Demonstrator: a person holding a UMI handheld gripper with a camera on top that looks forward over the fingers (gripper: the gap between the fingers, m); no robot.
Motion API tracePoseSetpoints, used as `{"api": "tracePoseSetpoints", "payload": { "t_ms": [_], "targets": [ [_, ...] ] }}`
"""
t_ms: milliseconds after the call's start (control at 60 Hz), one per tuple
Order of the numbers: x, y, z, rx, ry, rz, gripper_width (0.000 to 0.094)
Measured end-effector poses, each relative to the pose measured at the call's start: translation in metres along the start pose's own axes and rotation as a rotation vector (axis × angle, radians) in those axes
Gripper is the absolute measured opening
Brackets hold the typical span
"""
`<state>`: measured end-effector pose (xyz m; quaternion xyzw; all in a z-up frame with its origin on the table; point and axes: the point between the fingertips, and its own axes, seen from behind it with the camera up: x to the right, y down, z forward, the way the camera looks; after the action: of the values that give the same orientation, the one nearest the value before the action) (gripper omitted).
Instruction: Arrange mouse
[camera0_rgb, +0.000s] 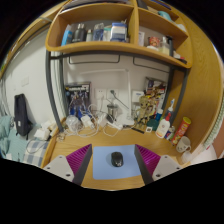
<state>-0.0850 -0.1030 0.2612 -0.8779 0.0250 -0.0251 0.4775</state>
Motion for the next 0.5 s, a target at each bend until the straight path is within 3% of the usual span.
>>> {"api": "tracePoseSetpoints", "payload": {
  "t_ms": [217, 500],
  "targets": [
    [-0.003, -0.027, -0.062, 0.061, 0.004, 0.057, 0.0863],
    [-0.009, -0.027, -0.097, 0.081, -0.033, 0.025, 0.0860]
  ]
}}
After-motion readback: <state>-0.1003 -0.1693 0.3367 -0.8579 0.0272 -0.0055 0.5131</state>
